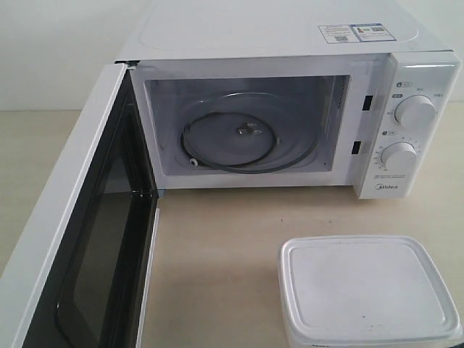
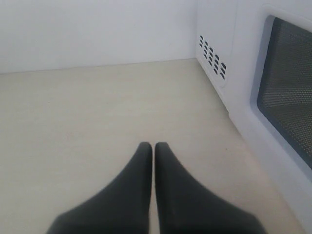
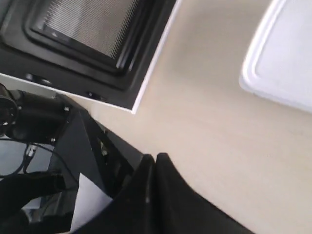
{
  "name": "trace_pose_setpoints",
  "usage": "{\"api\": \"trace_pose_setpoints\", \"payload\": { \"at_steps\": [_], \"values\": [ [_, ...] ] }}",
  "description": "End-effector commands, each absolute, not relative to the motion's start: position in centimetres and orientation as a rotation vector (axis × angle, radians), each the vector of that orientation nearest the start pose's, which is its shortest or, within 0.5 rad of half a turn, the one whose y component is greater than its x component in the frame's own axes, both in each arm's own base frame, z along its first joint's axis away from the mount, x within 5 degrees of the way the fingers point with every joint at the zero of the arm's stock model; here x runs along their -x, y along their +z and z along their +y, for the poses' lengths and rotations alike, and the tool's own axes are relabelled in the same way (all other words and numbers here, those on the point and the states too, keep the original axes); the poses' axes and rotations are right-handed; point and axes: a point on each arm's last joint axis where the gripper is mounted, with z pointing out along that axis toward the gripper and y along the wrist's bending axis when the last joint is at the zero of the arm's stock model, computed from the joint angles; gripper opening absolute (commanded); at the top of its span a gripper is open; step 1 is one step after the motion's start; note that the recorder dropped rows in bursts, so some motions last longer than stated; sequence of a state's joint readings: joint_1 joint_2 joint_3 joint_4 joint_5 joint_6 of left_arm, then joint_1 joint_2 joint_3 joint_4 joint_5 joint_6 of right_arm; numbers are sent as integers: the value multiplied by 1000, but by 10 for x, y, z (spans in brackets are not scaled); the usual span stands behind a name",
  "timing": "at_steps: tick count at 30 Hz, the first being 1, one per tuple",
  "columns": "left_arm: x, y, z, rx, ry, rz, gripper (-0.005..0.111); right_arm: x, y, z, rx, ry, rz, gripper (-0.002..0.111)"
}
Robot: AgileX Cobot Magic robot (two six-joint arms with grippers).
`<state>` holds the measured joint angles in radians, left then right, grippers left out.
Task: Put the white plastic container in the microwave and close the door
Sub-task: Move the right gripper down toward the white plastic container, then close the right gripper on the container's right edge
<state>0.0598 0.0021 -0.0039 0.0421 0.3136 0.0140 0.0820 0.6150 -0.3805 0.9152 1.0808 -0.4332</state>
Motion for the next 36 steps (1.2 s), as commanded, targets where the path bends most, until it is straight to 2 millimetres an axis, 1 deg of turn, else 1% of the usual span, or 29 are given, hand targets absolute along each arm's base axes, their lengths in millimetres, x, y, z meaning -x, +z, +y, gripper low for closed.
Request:
{"api": "trace_pose_setpoints", "payload": {
  "at_steps": [1,5,11,13,15,17,19,24,30,31,36],
  "values": [
    [-54,185,4,21,90,1798,4,-86,228,71,205,1110,2632,0],
    [-54,185,4,21,90,1798,4,-107,212,70,96,1082,2740,0],
    [-54,185,4,21,90,1798,4,-135,186,63,-107,924,2821,0],
    [-54,185,4,21,90,1798,4,-139,178,58,-164,846,2863,0],
    [-54,185,4,21,90,1798,4,-142,170,52,-201,720,2914,0],
    [-54,185,4,21,90,1798,4,-144,163,46,-294,616,2955,0],
    [-54,185,4,21,90,1798,4,-145,160,44,-330,587,2972,0],
    [-54,185,4,21,90,1798,4,-147,156,42,-355,543,2984,0],
    [-54,185,4,21,90,1798,4,-154,153,31,-448,371,2913,0],
    [-54,185,4,21,90,1798,4,-156,153,29,-439,347,2896,0],
    [-54,185,4,21,90,1798,4,-161,154,28,-450,326,2846,0]
  ]
}}
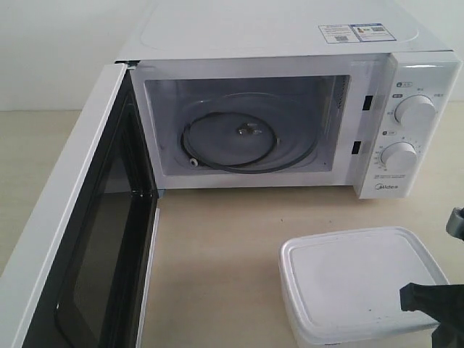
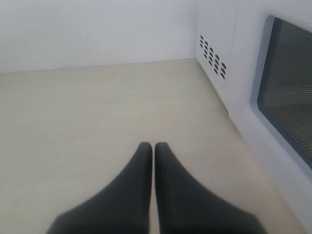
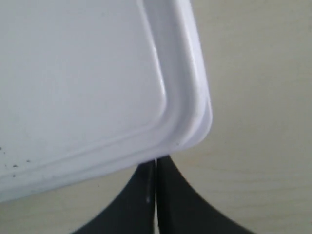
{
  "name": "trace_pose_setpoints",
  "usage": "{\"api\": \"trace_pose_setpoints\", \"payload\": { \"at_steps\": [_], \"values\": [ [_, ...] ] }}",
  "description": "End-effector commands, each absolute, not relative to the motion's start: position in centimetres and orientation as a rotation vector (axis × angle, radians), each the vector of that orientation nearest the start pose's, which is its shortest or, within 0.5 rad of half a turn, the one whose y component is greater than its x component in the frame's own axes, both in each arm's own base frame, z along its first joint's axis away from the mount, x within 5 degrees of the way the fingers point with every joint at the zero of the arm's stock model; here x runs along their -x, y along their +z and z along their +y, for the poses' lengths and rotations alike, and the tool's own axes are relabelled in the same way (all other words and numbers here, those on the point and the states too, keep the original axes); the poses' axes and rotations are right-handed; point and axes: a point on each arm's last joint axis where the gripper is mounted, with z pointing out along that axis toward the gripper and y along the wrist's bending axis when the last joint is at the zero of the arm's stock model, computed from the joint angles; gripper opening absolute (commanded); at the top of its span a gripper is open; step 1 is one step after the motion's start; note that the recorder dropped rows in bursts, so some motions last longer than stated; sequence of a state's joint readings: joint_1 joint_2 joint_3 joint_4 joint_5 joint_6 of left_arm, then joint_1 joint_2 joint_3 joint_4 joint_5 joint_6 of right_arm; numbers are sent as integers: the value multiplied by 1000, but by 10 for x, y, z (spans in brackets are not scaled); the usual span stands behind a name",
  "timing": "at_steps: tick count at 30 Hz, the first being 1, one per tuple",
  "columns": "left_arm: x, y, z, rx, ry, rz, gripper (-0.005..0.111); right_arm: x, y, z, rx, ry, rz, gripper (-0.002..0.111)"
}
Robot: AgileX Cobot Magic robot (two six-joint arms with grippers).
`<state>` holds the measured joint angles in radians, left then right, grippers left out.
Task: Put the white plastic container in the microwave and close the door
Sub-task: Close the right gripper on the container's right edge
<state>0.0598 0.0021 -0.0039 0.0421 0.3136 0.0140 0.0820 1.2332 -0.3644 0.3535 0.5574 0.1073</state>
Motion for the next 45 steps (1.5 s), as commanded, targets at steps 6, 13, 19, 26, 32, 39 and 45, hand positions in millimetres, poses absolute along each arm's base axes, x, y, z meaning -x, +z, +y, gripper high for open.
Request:
{"api": "trace_pose_setpoints", "payload": {
  "at_steps": [6,13,19,26,32,39,45],
  "values": [
    [-54,185,4,21,90,1798,4,-175,153,24,-454,296,2712,0],
    [-54,185,4,21,90,1798,4,-190,143,21,-470,253,2637,0],
    [-54,185,4,21,90,1798,4,-201,137,18,-469,218,2571,0],
    [-54,185,4,21,90,1798,4,-210,142,16,-463,201,2457,0],
    [-54,185,4,21,90,1798,4,-216,146,16,-470,209,2429,0],
    [-54,185,4,21,90,1798,4,-222,154,36,-354,256,2441,0],
    [-54,185,4,21,90,1798,4,-215,169,47,-189,283,2516,0]
  ]
}}
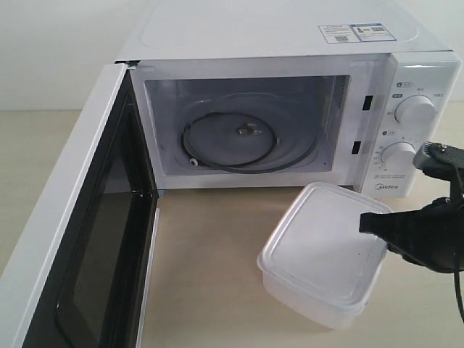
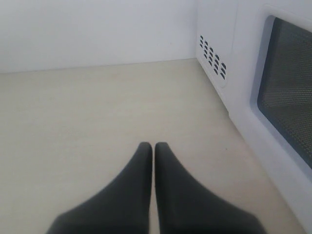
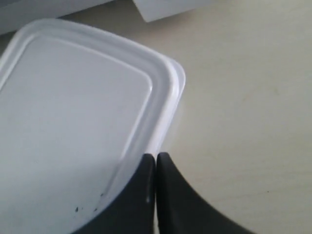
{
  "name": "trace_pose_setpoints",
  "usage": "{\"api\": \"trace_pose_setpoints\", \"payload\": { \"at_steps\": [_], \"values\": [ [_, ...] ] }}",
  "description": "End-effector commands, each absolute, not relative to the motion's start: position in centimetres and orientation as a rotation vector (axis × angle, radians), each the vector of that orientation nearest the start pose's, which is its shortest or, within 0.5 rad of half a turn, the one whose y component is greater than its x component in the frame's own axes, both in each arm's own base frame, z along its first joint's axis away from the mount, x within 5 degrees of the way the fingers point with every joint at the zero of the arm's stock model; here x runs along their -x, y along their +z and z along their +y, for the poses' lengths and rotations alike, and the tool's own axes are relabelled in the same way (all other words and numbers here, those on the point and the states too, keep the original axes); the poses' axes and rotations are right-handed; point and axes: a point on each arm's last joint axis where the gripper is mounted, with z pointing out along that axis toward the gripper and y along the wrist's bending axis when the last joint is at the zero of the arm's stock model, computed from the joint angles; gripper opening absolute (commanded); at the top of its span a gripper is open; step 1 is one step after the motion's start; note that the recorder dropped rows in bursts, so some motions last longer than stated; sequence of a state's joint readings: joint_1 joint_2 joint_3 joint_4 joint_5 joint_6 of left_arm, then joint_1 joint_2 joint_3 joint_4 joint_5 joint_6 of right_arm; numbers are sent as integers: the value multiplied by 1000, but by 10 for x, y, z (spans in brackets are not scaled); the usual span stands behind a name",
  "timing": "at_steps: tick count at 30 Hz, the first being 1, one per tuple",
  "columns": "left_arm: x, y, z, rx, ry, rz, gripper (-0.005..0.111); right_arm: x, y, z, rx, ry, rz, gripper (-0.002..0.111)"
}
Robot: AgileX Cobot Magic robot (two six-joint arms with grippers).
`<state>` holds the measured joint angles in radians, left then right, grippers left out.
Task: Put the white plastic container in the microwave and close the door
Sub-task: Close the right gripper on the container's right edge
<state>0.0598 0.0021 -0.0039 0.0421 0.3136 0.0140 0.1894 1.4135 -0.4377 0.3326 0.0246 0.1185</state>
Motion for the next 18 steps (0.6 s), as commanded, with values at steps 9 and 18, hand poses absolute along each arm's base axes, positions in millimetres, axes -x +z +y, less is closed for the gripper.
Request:
{"api": "trace_pose_setpoints", "payload": {
  "at_steps": [9,18],
  "values": [
    [-54,185,4,21,90,1798,4,-192,202,68,-121,635,2696,0],
    [-54,185,4,21,90,1798,4,-188,203,60,-53,875,2664,0]
  ]
}}
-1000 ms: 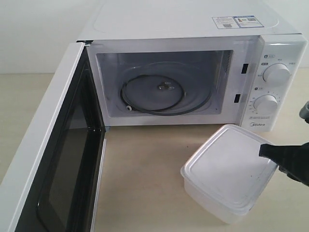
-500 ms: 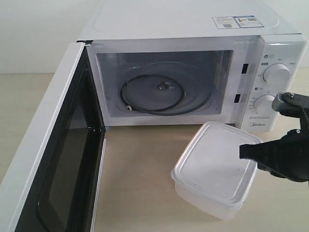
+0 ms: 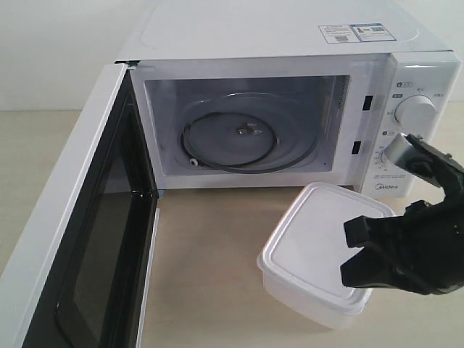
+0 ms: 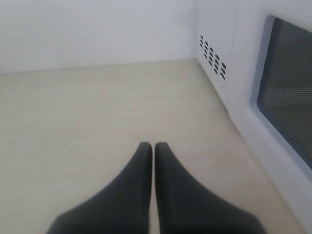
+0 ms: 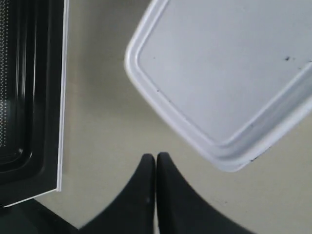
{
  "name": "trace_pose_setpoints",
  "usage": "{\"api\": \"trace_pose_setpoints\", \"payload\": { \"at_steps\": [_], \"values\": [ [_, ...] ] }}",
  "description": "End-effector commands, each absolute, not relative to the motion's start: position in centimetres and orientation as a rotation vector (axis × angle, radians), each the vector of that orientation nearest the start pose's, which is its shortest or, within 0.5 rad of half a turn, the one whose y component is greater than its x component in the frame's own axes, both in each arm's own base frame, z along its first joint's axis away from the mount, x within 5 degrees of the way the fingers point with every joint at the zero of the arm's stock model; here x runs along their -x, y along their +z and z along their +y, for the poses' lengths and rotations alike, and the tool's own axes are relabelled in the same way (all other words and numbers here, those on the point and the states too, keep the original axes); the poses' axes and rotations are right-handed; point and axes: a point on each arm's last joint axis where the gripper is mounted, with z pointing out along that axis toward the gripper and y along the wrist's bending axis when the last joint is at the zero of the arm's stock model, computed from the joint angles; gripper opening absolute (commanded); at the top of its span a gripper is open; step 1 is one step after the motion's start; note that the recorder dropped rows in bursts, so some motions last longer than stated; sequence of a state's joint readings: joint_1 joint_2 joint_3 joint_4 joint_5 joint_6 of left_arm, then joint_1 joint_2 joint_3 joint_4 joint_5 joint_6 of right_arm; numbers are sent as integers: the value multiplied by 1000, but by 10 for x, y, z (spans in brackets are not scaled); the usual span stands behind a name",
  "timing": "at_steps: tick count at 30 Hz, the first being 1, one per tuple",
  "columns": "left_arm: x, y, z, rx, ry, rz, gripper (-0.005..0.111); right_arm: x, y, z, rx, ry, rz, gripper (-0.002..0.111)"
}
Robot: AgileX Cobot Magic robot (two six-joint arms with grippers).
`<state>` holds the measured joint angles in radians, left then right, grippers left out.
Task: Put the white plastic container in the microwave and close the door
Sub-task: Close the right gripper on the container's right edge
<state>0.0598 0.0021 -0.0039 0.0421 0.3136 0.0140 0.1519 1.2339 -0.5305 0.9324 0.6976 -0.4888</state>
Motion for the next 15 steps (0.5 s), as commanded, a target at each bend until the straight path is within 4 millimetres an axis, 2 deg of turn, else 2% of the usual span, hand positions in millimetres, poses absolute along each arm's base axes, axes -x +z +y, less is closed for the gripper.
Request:
{"api": "trace_pose_setpoints", "payload": {
  "at_steps": [1,4,9,13,15],
  "values": [
    [-54,185,4,21,90,1798,4,-188,201,51,-82,878,2669,0],
    [-54,185,4,21,90,1798,4,-188,196,38,-174,932,2665,0],
    [-54,185,4,21,90,1798,4,-194,191,35,-207,1058,2546,0],
    [-54,185,4,21,90,1798,4,-199,171,29,-275,1029,2559,1],
    [-54,185,4,21,90,1798,4,-202,162,27,-261,1001,2581,5]
  ]
}}
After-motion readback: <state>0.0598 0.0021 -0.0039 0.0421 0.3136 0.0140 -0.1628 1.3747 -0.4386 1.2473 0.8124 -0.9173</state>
